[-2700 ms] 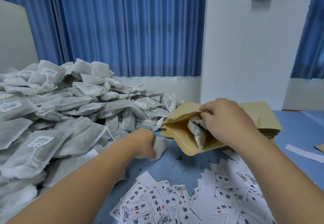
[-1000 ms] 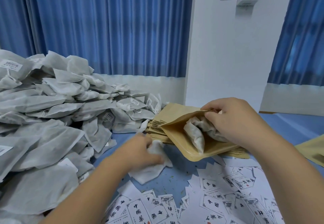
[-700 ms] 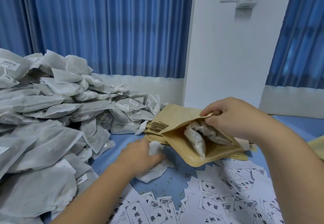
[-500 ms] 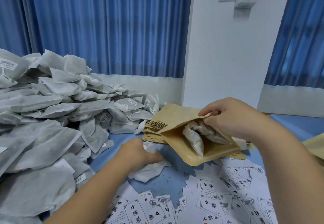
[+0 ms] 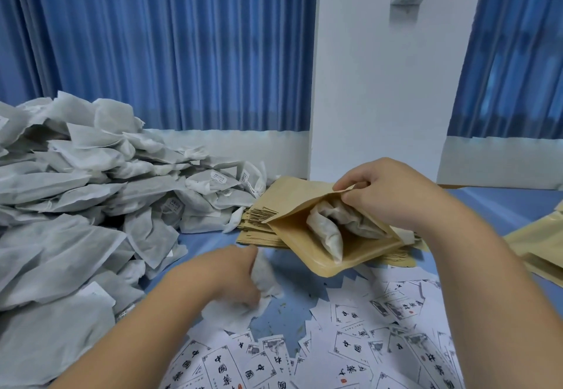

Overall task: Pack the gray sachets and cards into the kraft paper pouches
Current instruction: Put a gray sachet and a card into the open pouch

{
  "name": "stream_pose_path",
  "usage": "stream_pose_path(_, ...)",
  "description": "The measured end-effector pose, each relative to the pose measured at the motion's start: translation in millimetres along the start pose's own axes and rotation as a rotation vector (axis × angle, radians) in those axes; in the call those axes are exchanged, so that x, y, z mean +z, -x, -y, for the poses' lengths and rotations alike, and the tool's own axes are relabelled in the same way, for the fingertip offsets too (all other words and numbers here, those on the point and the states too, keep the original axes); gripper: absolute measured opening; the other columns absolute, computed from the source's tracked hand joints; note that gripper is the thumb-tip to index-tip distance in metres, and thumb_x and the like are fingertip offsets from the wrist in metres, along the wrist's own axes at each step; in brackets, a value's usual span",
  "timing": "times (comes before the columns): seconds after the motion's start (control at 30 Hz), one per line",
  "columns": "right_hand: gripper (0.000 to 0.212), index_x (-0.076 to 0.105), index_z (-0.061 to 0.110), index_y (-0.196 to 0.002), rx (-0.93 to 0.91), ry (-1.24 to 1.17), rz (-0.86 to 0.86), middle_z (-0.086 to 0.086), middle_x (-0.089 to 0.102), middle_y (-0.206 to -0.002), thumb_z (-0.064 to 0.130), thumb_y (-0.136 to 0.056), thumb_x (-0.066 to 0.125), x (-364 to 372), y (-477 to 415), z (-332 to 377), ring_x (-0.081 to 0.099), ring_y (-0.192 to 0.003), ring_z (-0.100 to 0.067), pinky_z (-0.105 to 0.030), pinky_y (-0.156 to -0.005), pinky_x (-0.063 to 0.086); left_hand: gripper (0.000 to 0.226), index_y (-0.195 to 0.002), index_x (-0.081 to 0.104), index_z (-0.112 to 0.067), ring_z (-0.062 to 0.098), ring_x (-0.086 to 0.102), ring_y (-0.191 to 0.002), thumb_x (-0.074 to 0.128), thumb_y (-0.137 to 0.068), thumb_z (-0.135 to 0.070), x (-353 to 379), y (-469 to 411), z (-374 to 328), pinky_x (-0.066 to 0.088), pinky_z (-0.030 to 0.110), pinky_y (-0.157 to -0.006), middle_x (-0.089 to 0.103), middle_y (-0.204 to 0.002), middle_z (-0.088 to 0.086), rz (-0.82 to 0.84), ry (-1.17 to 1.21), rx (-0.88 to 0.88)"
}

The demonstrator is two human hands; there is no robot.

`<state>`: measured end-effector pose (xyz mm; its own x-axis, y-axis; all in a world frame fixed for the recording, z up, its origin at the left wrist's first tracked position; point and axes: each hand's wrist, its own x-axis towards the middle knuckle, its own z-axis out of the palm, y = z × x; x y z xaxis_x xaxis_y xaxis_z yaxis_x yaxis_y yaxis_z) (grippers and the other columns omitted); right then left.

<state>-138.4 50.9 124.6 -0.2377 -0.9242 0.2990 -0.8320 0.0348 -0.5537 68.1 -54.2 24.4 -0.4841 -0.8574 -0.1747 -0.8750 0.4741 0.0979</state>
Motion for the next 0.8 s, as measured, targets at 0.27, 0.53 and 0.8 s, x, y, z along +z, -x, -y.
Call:
stream_pose_path(0.27, 0.022, 0.069, 0.037, -0.087, 0.023, -0.007, -0.039, 0.009, 0.065, -0.090, 0.020, -0.089, 0.056, 4, -3, 3, 0.058, -0.080, -0.008, -0.019, -0.063, 0.045, 0.033, -0.094, 0.046, -0.037, 0.009, 0.055, -0.092, 0.062, -0.066, -0.028, -44, 46, -20, 0.053, 0.032, -0.074, 0.050, -0.099, -0.018, -0.210, -0.019, 0.261)
stream_pose_path(0.53, 0.022, 0.069, 0.037, -0.090, 0.018, -0.004, -0.104, 0.010, 0.067, -0.092, 0.020, -0.088, 0.055, 7, -3, 3, 0.060, -0.083, -0.009, -0.022, -0.067, 0.048, 0.066, -0.110, 0.033, -0.065, -0.013, 0.051, -0.095, 0.072, -0.064, -0.039, -73, 89, -43, 0.048, 0.011, -0.072, 0.049, -0.109, -0.032, -0.335, 0.245, 0.520)
stream_pose_path(0.8, 0.026, 0.070, 0.036, -0.083, -0.056, 0.013, -0.118, 0.012, 0.069, -0.089, 0.018, -0.087, 0.052, 9, -1, 10, 0.061, -0.083, -0.010, -0.028, -0.074, 0.052, 0.032, -0.098, 0.050, -0.027, 0.019, 0.057, -0.095, 0.056, -0.081, -0.053, -46, 57, -65, 0.045, 0.031, -0.075, 0.059, -0.103, -0.004, -0.600, 0.211, 0.338)
